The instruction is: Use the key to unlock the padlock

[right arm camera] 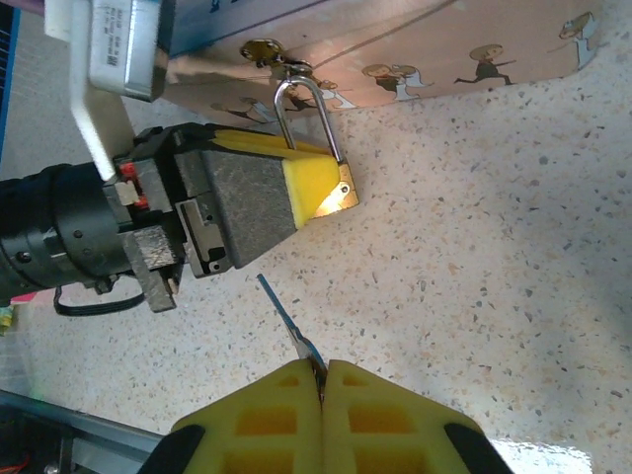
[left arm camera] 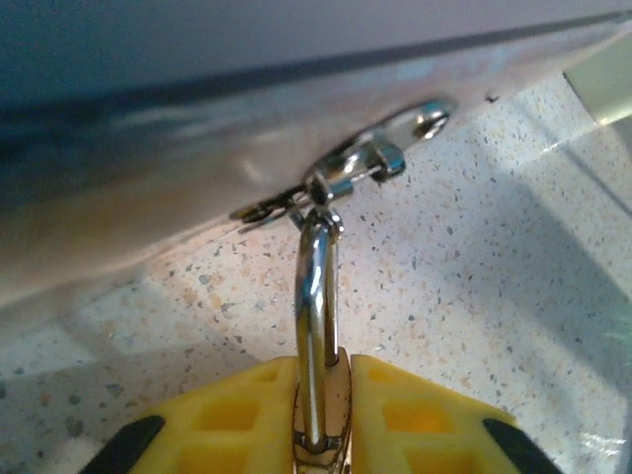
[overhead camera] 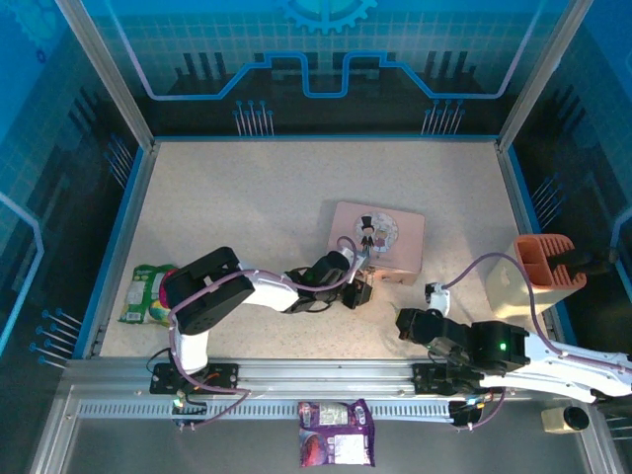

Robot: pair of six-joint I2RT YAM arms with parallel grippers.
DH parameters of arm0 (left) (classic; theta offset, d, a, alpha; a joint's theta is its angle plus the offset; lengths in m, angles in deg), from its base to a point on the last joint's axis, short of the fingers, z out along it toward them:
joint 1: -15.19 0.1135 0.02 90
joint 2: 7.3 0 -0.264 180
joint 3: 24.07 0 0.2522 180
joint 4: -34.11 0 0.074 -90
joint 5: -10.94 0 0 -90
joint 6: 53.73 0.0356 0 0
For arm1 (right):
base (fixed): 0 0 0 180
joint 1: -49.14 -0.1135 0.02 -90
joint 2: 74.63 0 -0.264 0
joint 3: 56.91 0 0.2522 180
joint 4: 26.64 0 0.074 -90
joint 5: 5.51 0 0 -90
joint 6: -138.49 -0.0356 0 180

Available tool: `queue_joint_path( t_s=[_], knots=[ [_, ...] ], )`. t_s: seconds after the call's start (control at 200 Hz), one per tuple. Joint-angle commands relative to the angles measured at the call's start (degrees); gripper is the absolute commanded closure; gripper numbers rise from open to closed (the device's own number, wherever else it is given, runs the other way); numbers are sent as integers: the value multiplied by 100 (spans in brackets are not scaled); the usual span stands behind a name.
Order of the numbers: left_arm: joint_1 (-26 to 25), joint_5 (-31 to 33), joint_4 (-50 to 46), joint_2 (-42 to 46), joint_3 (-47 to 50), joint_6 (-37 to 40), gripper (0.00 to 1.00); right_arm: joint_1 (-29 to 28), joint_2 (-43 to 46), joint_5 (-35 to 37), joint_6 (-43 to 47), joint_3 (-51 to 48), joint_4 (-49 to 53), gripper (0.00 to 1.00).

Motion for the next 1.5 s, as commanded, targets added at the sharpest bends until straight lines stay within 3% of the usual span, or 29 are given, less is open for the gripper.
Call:
queue_joint_path(
  t_s=[0.0,0.21,0.385,0.575,0.886,1.191,1.281,1.491],
  knots=[
    [-41,122,282,211,129,-257,88,-89,153,178,-346,-146,11,100],
    [113,451,358,315,15,-504,96,117,71,-51,-272,-207,-30,100],
    [567,477,31,166,-405,-330,100,665,-211,-655,186,-216,-481,100],
    [1237,555,-192,155,-525,-172,100,870,-216,-781,436,-153,-585,100],
    [2119,744,-579,1026,387,7,100,1072,-660,-1172,762,-95,-1139,100],
    [1773,597,-1110,2073,1398,-335,100,1214,-1332,-1535,951,-152,-1931,100],
    [1648,127,-1260,2215,1380,-772,100,1371,-1480,-1863,964,-300,-2365,100],
    [1245,-50,-854,2302,1405,-1510,100,1442,-1937,-2325,646,-771,-3656,100]
  ],
)
